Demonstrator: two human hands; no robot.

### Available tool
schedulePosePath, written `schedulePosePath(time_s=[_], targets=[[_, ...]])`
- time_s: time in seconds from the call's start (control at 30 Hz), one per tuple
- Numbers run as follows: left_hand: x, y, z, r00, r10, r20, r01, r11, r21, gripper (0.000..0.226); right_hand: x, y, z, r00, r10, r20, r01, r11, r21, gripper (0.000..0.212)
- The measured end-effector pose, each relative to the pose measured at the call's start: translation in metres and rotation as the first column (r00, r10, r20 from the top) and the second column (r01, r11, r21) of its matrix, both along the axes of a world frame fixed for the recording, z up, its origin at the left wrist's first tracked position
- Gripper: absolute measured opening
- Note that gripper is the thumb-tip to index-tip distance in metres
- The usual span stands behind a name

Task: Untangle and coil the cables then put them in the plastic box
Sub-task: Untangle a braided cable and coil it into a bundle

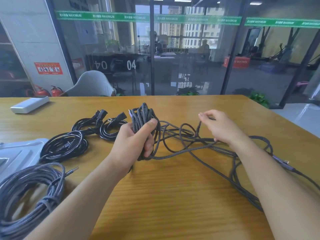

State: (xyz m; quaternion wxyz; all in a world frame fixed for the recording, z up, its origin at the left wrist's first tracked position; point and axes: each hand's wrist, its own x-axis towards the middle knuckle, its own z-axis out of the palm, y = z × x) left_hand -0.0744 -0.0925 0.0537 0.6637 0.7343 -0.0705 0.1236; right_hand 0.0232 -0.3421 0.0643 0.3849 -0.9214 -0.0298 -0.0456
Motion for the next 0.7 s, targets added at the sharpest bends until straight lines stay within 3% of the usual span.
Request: schedulePosePath(time_s=[0.07,0.13,0.2,0.23,0.27,0.3,0.4,0.47,0.5,0.57,0.6,0.63,0.67,0.7], targets=[[0.001,0.002,0.0,1.0,0.013,0.006,-0.013,1.0,-0.002,0.051,0.004,-0.007,-0.001,0.981,-0.117,0.154,0.143,0.976,-0.166,0.029],[0.002,0.005,0.0,0.999,0.035,0.009,-0.035,0.999,-0.007,0.054,0.008,-0.012,-0.004,0.977,-0.087,0.193,0.109,0.988,-0.108,0.029],[0.005,0.01,0.0,0.998,0.067,0.009,-0.067,0.998,-0.02,0.055,0.009,-0.013,-0.002,0.986,-0.022,0.163,-0.016,0.973,0.229,0.027],[0.006,0.013,0.0,0.996,0.089,0.008,-0.089,0.996,-0.027,0.054,0.007,-0.013,0.001,0.989,0.018,0.148,-0.081,0.898,0.432,0.025],[0.007,0.015,0.0,0.994,0.11,0.006,-0.11,0.993,-0.035,0.054,0.004,-0.011,0.005,0.988,0.055,0.143,-0.128,0.81,0.573,0.021],[0.007,0.017,0.0,0.992,0.127,0.002,-0.127,0.991,-0.049,0.054,0.004,-0.01,0.005,0.986,0.068,0.154,-0.147,0.788,0.598,0.017],[0.009,0.022,0.002,0.99,0.137,-0.021,-0.139,0.983,-0.119,0.048,0.006,-0.006,-0.003,0.973,0.059,0.223,-0.121,0.954,0.275,0.015],[0.009,0.025,0.004,0.994,0.105,-0.03,-0.109,0.975,-0.193,0.048,0.005,0.001,-0.007,0.97,0.089,0.225,-0.148,0.954,0.261,0.02],[0.009,0.028,0.006,0.996,0.08,-0.029,-0.084,0.968,-0.236,0.047,0.002,0.005,-0.006,0.971,0.107,0.212,-0.185,0.901,0.393,0.022],[0.007,0.033,0.011,1.0,0.026,-0.006,-0.027,0.956,-0.293,0.042,-0.006,0.014,0.001,0.964,0.164,0.211,-0.266,0.671,0.692,0.027],[0.005,0.036,0.015,1.0,-0.001,0.014,0.005,0.952,-0.305,0.04,-0.011,0.019,0.005,0.954,0.194,0.228,-0.3,0.608,0.735,0.029],[0.003,0.039,0.02,0.999,-0.025,0.035,0.035,0.948,-0.315,0.039,-0.015,0.023,0.006,0.943,0.223,0.247,-0.333,0.64,0.693,0.03],[0.0,0.041,0.024,0.997,-0.047,0.057,0.063,0.944,-0.324,0.038,-0.018,0.028,0.006,0.929,0.262,0.26,-0.366,0.744,0.558,0.03],[-0.002,0.042,0.028,0.995,-0.064,0.074,0.085,0.938,-0.335,0.037,-0.019,0.032,0.001,0.914,0.306,0.266,-0.385,0.861,0.331,0.029]])
